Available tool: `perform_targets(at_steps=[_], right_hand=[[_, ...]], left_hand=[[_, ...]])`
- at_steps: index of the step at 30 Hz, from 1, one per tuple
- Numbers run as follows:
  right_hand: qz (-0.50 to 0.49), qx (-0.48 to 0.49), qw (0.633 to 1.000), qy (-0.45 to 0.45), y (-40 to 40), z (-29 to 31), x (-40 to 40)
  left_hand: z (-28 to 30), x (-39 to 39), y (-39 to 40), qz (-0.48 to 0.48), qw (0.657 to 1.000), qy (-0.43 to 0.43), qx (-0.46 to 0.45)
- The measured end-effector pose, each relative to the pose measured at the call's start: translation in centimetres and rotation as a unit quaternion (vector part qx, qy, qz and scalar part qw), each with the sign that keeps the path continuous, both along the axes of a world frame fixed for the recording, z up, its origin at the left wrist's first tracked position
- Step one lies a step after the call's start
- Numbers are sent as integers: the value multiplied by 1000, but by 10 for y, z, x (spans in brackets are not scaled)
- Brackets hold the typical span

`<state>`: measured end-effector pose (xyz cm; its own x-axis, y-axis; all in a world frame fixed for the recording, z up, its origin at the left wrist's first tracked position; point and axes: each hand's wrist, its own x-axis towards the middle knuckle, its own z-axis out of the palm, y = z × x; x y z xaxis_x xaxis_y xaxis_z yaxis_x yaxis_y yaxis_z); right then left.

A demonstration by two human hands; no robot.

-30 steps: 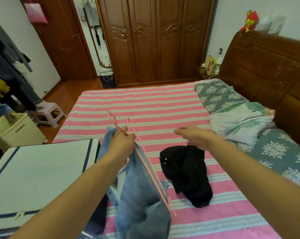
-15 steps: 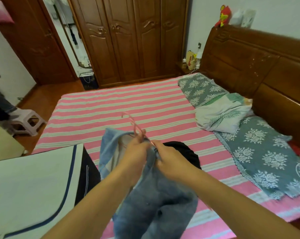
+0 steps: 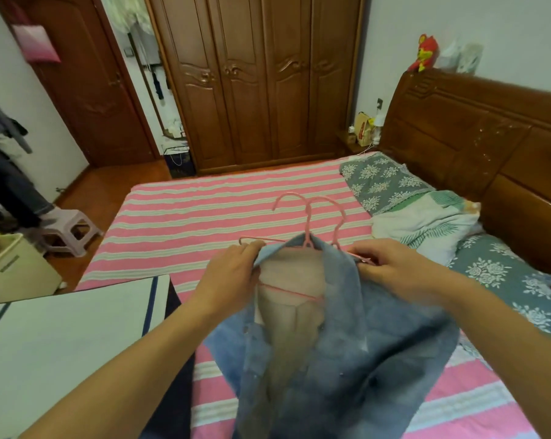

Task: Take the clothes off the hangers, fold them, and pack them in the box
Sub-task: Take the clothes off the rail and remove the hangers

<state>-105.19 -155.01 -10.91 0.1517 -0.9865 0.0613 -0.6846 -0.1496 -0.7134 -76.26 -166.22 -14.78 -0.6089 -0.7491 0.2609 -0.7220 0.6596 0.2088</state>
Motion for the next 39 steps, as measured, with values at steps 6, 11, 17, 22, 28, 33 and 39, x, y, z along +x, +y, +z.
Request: perform_targets(at_steps=[6,11,17,22,28,33,39], right_hand=[[-127,28,991,35,0,16,14],[-208,-53,938,274,1,3,13],[-129,-29,977,167,13,11,-15],[-126,11,988,86,23,13,-57],[-117,21,987,108,14,26,-44],[-108,35,991,71,16,37,-32],[-106,48,993,-12,35,28,-44]], left_hand=[[27,-34,6,50,995,-88,9],[34,-44,15,2,998,-52,23],[14,2,10,38,998,-51,2],[23,74,-48,194,981,-24,-6],[61,4,-16,33,978,113,172],[-23,-18,13,-82,991,-42,-100],[-31,19,-23,34,995,-28,94]])
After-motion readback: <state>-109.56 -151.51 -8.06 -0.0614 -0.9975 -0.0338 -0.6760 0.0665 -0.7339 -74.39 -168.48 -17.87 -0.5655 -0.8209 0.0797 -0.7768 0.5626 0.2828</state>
